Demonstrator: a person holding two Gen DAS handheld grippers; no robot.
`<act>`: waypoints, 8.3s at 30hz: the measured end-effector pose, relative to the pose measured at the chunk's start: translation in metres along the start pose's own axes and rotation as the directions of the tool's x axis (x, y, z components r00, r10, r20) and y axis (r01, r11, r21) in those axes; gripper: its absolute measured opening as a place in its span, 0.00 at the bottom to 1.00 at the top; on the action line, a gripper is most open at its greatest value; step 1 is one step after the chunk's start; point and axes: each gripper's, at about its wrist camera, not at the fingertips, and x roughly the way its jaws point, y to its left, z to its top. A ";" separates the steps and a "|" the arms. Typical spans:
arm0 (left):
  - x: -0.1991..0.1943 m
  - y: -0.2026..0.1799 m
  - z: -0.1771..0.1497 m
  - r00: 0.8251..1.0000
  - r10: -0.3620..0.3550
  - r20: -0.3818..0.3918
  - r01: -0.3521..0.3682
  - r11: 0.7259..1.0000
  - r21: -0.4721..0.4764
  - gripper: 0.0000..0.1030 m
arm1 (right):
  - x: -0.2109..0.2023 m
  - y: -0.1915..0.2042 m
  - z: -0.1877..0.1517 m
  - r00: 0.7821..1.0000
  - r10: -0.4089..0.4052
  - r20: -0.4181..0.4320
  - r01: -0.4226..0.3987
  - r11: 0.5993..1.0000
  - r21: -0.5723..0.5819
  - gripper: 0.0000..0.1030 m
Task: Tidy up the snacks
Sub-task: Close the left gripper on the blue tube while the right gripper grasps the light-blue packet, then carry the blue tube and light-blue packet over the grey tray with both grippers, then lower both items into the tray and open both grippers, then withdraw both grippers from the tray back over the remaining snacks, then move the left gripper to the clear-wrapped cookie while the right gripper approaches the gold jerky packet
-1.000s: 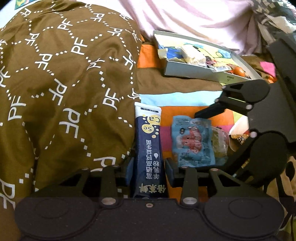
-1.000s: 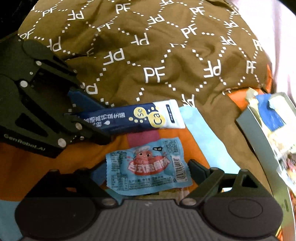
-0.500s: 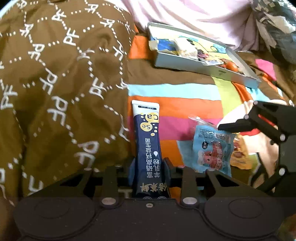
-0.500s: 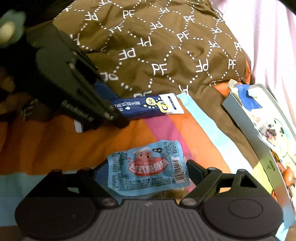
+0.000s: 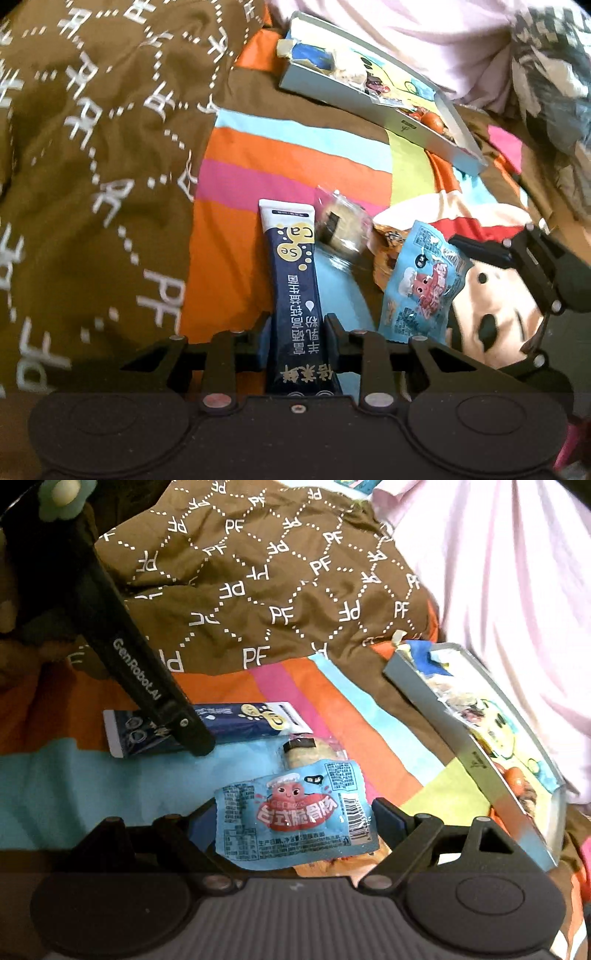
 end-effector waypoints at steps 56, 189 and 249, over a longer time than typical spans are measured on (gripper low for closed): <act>0.064 -0.138 0.188 0.912 -0.058 0.405 0.066 0.998 -0.006 0.29 | 0.000 -0.240 -0.020 0.951 -0.304 0.060 0.237 0.839 0.490 0.86; -0.022 -0.061 -0.020 0.901 0.273 0.337 -0.357 0.908 0.218 0.99 | -0.036 -0.067 -0.058 0.990 0.072 -0.117 0.023 0.755 0.655 1.00; -0.004 -0.022 0.015 0.891 0.324 0.317 -0.374 0.921 0.109 0.99 | 0.031 -0.088 -0.061 0.956 -0.076 -0.282 0.248 0.721 0.647 1.00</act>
